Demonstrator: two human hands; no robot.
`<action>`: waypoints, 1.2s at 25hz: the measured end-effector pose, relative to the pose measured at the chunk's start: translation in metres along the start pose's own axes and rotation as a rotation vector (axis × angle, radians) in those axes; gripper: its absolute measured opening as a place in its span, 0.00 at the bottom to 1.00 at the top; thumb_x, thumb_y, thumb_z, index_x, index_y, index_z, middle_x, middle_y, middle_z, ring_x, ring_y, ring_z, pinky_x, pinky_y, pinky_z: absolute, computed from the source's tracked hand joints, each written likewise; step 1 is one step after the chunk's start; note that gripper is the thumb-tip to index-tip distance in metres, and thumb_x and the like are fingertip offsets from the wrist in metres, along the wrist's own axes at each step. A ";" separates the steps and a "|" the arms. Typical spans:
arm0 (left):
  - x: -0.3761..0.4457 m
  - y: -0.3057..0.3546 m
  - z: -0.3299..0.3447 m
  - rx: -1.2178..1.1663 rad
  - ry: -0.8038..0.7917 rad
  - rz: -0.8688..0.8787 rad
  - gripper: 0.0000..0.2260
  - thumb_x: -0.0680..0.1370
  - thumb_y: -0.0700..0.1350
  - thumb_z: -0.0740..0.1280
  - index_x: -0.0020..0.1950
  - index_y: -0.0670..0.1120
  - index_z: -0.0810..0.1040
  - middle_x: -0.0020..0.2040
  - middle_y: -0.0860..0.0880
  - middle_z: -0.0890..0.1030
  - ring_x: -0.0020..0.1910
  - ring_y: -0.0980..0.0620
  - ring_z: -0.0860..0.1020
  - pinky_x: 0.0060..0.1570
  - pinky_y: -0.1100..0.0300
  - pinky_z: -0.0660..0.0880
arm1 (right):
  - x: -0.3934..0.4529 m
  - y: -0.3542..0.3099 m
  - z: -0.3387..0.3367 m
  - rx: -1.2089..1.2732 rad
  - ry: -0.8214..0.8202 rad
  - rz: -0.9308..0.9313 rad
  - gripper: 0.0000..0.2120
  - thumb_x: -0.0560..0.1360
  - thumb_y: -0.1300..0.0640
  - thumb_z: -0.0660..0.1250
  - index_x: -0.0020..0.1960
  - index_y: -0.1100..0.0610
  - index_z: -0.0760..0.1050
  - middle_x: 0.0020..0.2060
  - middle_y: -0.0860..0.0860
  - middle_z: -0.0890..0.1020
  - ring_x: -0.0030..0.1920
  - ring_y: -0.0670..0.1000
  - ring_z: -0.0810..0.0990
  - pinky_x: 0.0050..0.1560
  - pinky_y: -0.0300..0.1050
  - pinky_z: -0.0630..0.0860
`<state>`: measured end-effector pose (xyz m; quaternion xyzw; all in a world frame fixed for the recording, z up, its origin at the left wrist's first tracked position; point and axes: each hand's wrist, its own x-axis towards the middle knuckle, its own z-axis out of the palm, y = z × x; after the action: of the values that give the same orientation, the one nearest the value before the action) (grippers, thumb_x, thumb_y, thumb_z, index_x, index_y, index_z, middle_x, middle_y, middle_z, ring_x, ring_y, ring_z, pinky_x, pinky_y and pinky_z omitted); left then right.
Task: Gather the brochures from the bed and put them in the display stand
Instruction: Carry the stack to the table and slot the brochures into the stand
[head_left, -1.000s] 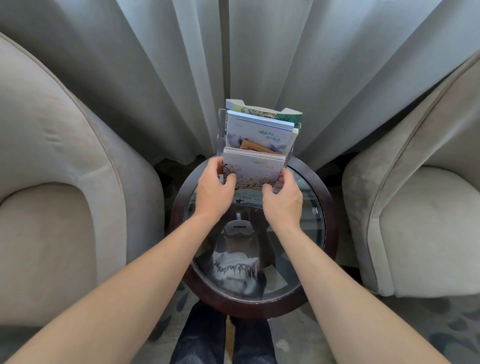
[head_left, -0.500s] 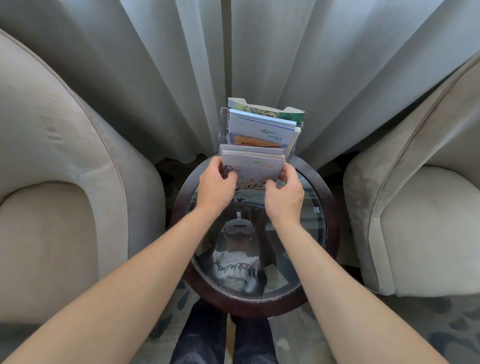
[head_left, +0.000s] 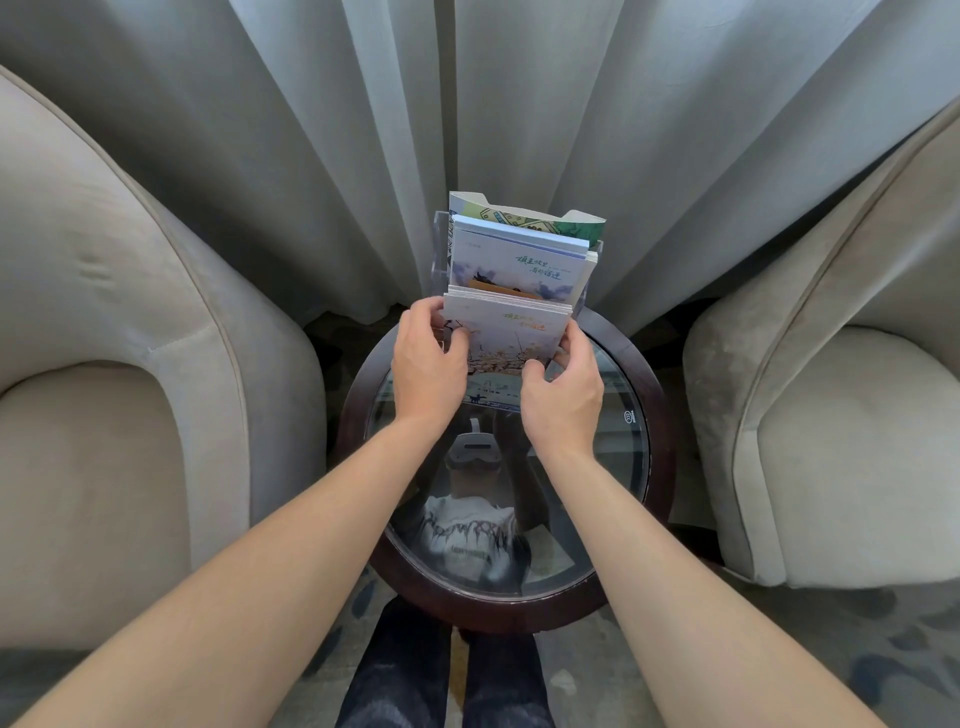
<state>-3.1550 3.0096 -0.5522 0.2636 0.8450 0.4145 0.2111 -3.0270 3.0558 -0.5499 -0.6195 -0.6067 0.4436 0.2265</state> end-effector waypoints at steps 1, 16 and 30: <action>0.000 0.001 -0.001 0.010 0.016 -0.002 0.10 0.79 0.45 0.67 0.60 0.49 0.75 0.55 0.53 0.77 0.51 0.56 0.75 0.51 0.59 0.78 | -0.001 0.000 0.000 -0.004 0.004 0.000 0.29 0.77 0.57 0.66 0.76 0.46 0.65 0.68 0.45 0.76 0.68 0.48 0.74 0.68 0.56 0.74; -0.016 0.008 0.005 -0.087 -0.029 -0.081 0.23 0.80 0.41 0.61 0.76 0.49 0.68 0.69 0.52 0.72 0.69 0.54 0.70 0.68 0.49 0.71 | -0.007 -0.009 0.005 -0.003 0.047 0.045 0.30 0.76 0.57 0.66 0.78 0.47 0.64 0.70 0.44 0.74 0.70 0.47 0.72 0.69 0.51 0.71; -0.007 0.022 -0.005 0.301 -0.033 0.428 0.26 0.76 0.38 0.66 0.75 0.46 0.68 0.75 0.44 0.66 0.73 0.45 0.65 0.69 0.48 0.67 | 0.004 -0.021 -0.005 -0.083 0.132 -0.147 0.31 0.76 0.58 0.67 0.77 0.47 0.64 0.67 0.46 0.73 0.66 0.48 0.71 0.60 0.46 0.74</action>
<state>-3.1461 3.0133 -0.5307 0.4717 0.8186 0.3148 0.0909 -3.0344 3.0639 -0.5312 -0.6101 -0.6521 0.3584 0.2722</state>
